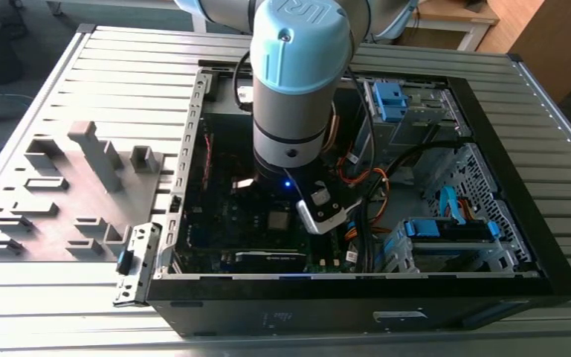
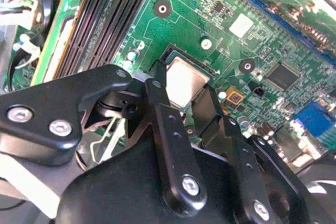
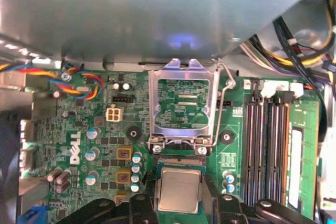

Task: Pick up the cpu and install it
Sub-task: 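Place the cpu into insertion slot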

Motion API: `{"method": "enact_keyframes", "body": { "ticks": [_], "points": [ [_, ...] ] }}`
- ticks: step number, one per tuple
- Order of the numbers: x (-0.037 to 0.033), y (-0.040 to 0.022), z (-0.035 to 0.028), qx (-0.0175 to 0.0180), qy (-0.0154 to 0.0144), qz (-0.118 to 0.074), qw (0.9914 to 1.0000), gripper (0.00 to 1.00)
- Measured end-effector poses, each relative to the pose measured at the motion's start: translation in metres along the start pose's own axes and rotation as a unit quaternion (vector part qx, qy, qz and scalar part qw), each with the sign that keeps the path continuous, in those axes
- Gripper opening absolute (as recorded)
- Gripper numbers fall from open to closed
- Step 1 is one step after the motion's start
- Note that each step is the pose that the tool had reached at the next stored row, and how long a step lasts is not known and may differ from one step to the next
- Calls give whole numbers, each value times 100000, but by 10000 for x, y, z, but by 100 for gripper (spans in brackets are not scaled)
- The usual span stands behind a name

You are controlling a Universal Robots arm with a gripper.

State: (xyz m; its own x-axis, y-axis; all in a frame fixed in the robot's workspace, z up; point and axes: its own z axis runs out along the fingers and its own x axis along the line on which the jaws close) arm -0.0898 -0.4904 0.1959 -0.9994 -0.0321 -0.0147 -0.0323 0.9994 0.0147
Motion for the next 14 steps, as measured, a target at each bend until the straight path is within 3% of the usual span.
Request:
{"method": "enact_keyframes", "body": {
  "ticks": [3, 7, 14],
  "points": [
    [0, 0, 1, -27, 27, -1298, 99992, 44],
    [0, 0, 2, -794, -17, -1419, 99987, 44],
    [0, 0, 2, -802, -13, -1430, 99987, 44]
  ]
}}
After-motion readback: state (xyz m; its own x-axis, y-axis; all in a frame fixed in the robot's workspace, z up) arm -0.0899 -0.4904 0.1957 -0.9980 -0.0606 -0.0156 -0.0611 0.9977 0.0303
